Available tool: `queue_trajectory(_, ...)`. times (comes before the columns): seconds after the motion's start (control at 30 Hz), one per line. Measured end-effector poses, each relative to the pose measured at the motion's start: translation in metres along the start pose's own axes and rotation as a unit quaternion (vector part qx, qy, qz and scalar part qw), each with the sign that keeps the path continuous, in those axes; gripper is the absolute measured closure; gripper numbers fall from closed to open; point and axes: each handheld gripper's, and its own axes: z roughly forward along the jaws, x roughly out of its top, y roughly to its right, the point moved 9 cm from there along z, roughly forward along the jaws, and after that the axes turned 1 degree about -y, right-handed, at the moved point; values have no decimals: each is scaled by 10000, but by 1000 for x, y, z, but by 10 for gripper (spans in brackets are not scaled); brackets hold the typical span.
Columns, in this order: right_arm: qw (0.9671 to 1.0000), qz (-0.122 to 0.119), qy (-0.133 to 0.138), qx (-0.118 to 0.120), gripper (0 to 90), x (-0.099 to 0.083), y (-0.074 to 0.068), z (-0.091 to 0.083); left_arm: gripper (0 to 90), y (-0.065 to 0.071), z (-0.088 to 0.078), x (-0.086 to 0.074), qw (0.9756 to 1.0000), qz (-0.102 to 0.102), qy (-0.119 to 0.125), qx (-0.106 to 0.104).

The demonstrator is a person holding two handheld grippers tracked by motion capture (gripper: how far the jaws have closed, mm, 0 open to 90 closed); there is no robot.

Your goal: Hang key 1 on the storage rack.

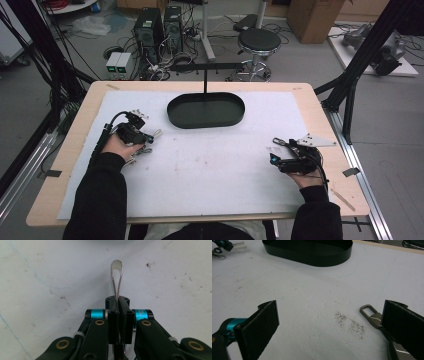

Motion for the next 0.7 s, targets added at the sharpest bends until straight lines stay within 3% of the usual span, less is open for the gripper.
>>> queue_trajectory(0.2, 10000, -19, 31, 7, 8, 1, 1, 0, 868, -4, -23, 11, 9991, -137, 402, -72)
queue_trajectory(0.33, 10000, -25, 8, 8, 8, 0, 0, 0, 867, 1, -43, 30, 9953, -224, 855, -390)
queue_trajectory(0.43, 10000, -24, 19, 25, 8, 1, -1, 0, 867, 5, -55, 45, 9935, -137, 1044, -426)
queue_trajectory(0.7, 10000, -50, 14, 31, 8, 1, -1, 0, 867, 17, -81, 85, 9909, 171, 1273, -410)
